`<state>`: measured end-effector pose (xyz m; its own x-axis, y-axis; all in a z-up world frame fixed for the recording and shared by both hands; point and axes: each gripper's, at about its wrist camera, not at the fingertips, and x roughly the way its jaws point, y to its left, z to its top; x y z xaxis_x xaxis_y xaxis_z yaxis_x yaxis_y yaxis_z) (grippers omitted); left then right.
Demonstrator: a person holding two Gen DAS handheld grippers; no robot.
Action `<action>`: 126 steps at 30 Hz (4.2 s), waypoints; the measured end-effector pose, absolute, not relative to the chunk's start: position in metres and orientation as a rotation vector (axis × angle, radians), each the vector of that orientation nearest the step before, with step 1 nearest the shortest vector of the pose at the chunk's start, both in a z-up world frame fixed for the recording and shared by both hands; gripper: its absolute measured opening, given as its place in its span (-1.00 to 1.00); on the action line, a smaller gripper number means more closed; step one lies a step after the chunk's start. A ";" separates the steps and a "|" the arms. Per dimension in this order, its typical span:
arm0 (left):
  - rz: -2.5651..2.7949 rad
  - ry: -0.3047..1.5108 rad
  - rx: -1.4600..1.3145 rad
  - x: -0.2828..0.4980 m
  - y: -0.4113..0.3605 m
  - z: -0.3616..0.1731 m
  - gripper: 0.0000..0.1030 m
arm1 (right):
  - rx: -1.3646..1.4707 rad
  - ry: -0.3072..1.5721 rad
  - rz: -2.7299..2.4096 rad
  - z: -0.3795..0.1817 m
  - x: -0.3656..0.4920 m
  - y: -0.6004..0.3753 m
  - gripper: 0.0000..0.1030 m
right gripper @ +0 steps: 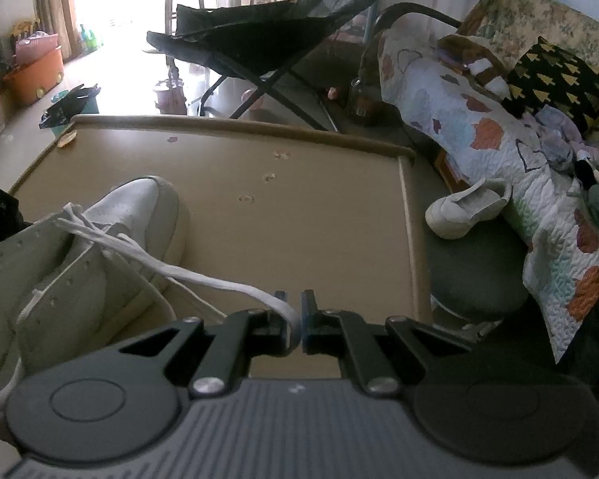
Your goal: Lace up shoes with both hands
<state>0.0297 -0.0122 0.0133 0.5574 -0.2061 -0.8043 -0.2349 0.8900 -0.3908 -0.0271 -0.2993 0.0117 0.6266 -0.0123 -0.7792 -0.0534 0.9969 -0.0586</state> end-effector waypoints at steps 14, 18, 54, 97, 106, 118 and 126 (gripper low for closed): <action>0.029 1.013 -0.451 0.023 -0.020 -0.002 -0.96 | -0.087 0.849 0.052 0.017 -0.032 -0.295 -0.89; 0.032 1.015 -0.426 0.026 -0.020 -0.003 -0.96 | -0.093 0.841 0.062 0.019 -0.033 -0.293 -0.89; 0.131 0.977 -0.137 0.008 -0.003 0.012 -0.96 | -0.134 0.711 0.187 0.040 -0.044 -0.270 -0.83; 0.067 0.964 -1.323 -0.025 0.035 -0.018 -0.25 | -0.230 0.712 0.377 0.048 -0.032 -0.200 -0.83; 0.094 0.935 -1.359 -0.037 0.019 -0.019 -0.61 | -0.260 0.715 0.380 0.046 -0.042 -0.196 -0.83; 0.050 0.949 -1.059 -0.016 0.025 -0.002 -0.96 | -0.304 0.724 0.381 0.043 -0.050 -0.191 -0.72; 0.011 0.968 -0.864 -0.003 0.025 0.008 -0.96 | -0.321 0.737 0.378 0.042 -0.049 -0.188 -0.69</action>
<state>-0.0034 0.0248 0.0080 0.5933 -0.3552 -0.7224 -0.3709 0.6759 -0.6369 -0.0489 -0.1881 0.0417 0.6788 0.2190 -0.7009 -0.4407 0.8850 -0.1503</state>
